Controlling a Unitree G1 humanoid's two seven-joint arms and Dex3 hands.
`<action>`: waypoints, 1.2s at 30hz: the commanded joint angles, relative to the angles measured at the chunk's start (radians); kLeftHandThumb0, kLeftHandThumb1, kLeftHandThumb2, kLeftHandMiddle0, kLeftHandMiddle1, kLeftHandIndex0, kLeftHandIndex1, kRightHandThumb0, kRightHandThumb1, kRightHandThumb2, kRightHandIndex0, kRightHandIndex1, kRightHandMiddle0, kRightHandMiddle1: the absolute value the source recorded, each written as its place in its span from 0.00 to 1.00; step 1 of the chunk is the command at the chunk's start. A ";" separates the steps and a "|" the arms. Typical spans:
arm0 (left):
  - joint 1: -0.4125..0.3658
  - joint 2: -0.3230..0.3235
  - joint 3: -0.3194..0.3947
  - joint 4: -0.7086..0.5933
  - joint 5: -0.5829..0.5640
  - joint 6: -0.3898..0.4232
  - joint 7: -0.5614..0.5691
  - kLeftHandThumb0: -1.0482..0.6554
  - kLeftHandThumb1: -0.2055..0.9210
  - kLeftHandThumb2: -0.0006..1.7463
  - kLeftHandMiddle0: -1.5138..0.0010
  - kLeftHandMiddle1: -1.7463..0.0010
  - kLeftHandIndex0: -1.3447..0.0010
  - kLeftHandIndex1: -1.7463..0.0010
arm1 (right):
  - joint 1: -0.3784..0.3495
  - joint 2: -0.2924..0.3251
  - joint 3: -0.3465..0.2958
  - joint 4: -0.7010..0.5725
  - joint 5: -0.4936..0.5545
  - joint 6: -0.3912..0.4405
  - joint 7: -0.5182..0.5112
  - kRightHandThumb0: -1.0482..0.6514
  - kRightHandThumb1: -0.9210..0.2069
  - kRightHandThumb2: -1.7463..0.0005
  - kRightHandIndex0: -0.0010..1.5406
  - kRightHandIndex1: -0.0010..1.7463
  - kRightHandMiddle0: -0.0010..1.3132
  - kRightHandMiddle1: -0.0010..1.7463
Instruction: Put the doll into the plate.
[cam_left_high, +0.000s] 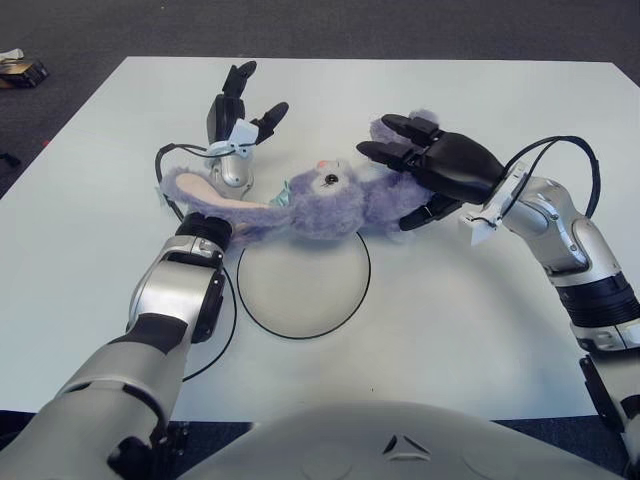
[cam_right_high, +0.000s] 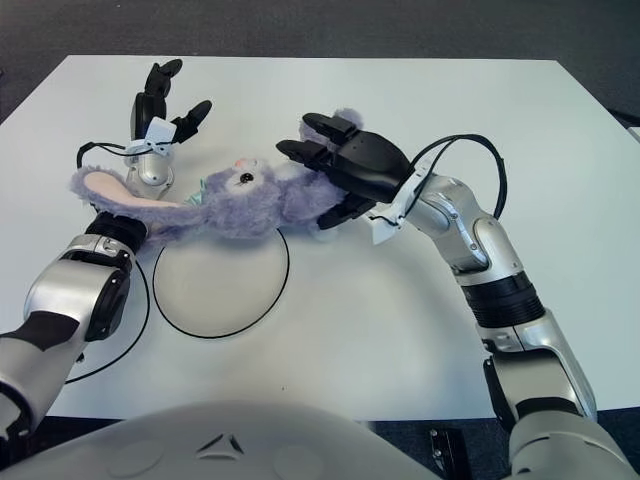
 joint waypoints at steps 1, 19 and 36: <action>0.009 0.001 -0.003 -0.011 0.008 -0.001 0.000 0.34 1.00 0.14 0.65 1.00 0.71 0.77 | 0.000 0.012 -0.018 -0.034 0.044 0.032 0.015 0.18 0.00 0.90 0.00 0.00 0.12 0.01; 0.003 -0.004 -0.001 0.004 0.003 -0.001 -0.006 0.34 1.00 0.13 0.65 1.00 0.71 0.76 | 0.053 0.068 0.037 -0.206 0.035 0.247 0.140 0.19 0.00 0.92 0.00 0.00 0.12 0.01; -0.004 -0.007 0.002 0.010 0.001 0.000 -0.002 0.33 1.00 0.13 0.65 1.00 0.71 0.76 | 0.042 0.046 0.068 -0.211 0.086 0.374 0.315 0.20 0.00 0.93 0.01 0.00 0.13 0.01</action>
